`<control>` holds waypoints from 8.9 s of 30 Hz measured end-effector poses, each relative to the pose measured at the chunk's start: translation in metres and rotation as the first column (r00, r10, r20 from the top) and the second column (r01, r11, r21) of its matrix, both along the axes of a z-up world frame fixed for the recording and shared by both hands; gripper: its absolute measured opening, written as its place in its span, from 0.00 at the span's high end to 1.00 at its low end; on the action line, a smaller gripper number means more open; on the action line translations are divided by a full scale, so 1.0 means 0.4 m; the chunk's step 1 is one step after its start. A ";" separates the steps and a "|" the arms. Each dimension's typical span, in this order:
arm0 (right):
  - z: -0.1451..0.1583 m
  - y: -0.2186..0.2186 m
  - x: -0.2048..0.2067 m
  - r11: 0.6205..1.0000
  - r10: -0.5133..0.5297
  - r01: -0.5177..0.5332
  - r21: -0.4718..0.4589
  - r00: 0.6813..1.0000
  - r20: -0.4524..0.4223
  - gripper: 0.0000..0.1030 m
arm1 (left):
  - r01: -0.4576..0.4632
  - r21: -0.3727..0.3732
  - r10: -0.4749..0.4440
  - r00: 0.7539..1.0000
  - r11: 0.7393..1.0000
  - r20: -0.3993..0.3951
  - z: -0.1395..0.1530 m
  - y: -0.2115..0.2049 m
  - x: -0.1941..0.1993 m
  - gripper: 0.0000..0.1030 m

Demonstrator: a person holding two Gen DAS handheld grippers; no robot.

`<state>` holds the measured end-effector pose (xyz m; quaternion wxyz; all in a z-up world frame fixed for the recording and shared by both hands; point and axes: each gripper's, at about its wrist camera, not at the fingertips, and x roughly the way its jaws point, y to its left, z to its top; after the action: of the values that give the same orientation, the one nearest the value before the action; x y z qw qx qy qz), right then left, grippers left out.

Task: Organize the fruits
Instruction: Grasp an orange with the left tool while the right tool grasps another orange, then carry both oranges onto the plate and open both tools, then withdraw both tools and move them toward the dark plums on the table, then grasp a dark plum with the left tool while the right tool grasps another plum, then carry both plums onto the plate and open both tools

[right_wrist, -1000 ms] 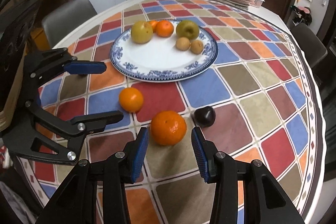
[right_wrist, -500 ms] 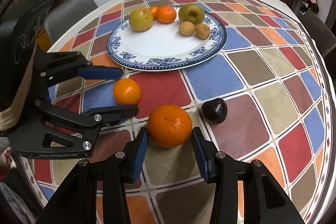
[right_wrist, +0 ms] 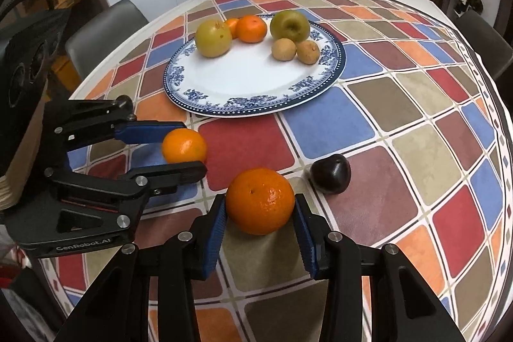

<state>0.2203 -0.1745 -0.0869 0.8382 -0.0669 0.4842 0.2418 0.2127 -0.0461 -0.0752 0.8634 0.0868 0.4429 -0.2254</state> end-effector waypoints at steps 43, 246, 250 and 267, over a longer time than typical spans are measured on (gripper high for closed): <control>0.217 0.028 0.089 0.992 -0.077 0.056 0.115 0.980 0.185 0.60 | -0.143 -0.065 0.152 0.977 0.988 0.151 0.205 0.083 0.105 0.64; 0.289 0.094 0.049 0.988 -0.142 0.114 0.105 0.940 0.311 0.72 | -0.226 -0.057 0.233 0.946 0.973 0.225 0.257 0.144 0.042 0.73; 0.276 0.103 0.090 0.992 -0.111 0.085 0.098 0.947 0.301 0.72 | -0.190 -0.059 0.198 0.959 0.980 0.201 0.240 0.139 0.087 0.73; 0.160 0.113 0.277 0.995 -0.053 0.039 0.094 0.988 0.146 0.72 | -0.092 -0.050 0.097 0.989 0.994 0.112 0.148 0.116 0.267 0.73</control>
<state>0.3311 -0.1293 -0.0228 0.8795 -0.0351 0.4103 0.2386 0.3196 0.0003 -0.0160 0.8987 0.0591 0.3914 -0.1887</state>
